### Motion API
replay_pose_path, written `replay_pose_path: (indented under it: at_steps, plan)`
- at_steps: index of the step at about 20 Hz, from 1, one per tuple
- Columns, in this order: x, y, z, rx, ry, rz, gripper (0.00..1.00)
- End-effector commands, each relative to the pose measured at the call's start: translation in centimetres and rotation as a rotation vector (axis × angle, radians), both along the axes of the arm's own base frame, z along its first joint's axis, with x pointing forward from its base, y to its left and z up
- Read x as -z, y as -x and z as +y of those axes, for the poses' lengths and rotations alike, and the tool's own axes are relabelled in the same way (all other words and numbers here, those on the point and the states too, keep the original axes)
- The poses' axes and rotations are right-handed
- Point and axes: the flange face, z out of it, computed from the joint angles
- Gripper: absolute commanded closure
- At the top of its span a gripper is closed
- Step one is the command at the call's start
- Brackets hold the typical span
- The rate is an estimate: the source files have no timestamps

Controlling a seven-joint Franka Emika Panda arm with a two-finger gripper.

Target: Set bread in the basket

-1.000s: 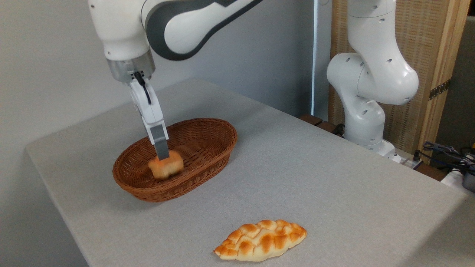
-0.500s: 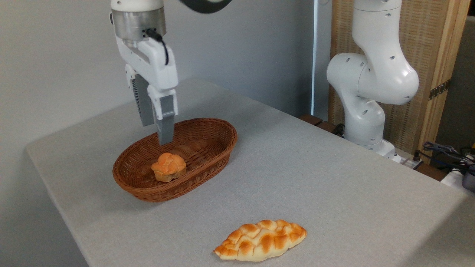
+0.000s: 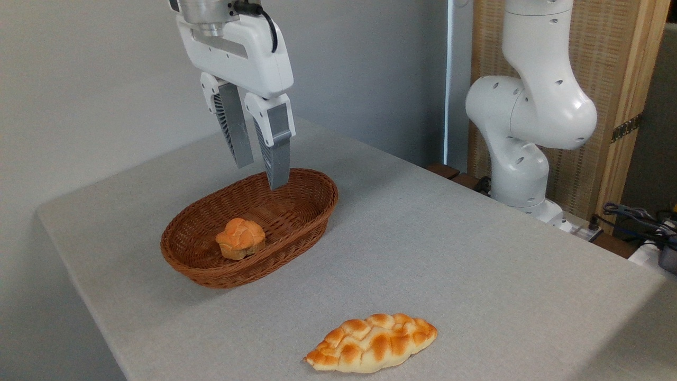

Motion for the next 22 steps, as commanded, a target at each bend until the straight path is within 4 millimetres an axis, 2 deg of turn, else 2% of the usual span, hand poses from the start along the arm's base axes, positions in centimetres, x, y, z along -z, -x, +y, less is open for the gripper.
replay_pose_path:
  at_steps: [1,6,10,14,15,18,22]
  plan:
    - [-0.8,0.1,0.5,-0.007,-0.001,-0.013,0.00]
    - [-1.0,-0.2,-0.1,-0.001,0.001,-0.049,0.00]
    - [-1.0,0.0,-1.3,0.017,0.000,-0.046,0.00]
    - [-0.9,0.1,-1.3,0.023,0.000,-0.046,0.00]
    - [-0.9,0.2,-2.0,0.037,-0.003,-0.045,0.00]
    - [-0.9,0.1,-0.5,0.017,-0.003,-0.044,0.00]
    - [-0.8,0.1,-0.7,0.017,0.001,-0.042,0.00]
